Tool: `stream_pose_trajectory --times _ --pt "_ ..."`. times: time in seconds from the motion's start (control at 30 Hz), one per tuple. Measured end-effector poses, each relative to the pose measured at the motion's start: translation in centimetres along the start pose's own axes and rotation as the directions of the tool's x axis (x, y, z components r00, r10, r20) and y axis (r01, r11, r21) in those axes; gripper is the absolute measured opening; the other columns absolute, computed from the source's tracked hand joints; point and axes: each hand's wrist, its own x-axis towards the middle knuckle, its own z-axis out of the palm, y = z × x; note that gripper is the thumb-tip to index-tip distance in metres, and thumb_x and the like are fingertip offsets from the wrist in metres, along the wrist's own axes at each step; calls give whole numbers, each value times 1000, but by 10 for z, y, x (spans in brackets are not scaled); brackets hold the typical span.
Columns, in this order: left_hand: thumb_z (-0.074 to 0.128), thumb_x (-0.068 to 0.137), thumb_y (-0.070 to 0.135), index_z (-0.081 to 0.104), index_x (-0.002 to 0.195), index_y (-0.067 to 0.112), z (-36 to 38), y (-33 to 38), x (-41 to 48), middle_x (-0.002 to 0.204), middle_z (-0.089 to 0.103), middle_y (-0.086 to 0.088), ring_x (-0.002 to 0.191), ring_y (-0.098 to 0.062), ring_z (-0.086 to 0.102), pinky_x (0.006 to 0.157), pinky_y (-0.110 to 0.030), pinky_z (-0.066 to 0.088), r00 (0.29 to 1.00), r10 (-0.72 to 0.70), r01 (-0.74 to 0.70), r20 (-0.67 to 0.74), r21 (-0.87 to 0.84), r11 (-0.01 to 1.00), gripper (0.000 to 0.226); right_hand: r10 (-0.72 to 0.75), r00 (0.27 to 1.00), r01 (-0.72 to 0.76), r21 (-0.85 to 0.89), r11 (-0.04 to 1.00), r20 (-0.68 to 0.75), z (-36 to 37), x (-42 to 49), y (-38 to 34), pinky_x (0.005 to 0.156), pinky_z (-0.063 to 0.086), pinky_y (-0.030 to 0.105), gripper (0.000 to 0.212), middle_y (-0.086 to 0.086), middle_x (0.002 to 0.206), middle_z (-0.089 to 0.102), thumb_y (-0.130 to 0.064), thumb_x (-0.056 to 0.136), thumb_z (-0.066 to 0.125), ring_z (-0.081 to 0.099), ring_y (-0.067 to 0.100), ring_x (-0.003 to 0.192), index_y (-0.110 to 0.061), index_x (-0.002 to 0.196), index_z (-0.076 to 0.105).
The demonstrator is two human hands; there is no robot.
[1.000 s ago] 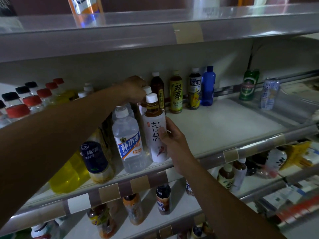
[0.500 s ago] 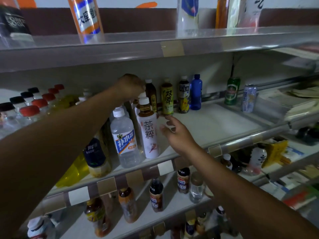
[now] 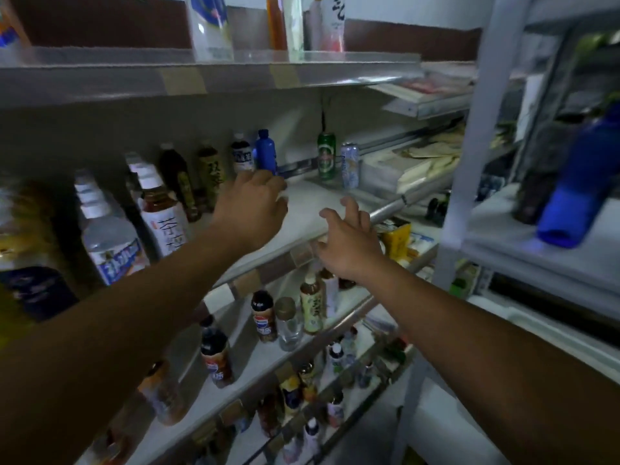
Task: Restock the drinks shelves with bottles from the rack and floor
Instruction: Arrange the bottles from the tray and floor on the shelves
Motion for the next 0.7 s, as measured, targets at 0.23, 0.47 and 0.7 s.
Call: stream_pose_trajectory --times 0.23,0.47,0.7 --pt "49 96 33 60 125 20 62 68 -5 126 59 -7 114 -32 52 92 -42 43 967 254 -242 28 -219 945 34 307 943 -319 -94 943 -128 -1 -56 51 107 32 52 62 10 158 13 -37 90 60 25 41 139 -27 146 37" --pt "54 91 25 53 130 19 133 111 -74 135 51 -9 119 -36 49 93 -46 46 857 492 -376 154 -467 800 39 622 767 -642 -208 738 -158 43 -155 55 110 26 54 65 10 162 8 -34 90 58 18 42 142 -25 150 33" --pt "54 93 30 38 145 22 182 156 -163 147 38 -11 130 -39 40 104 -50 39 676 647 -353 353 -616 705 55 805 576 -805 -271 528 -142 87 -262 55 104 32 46 65 6 160 13 -31 88 60 27 39 136 -24 148 36"
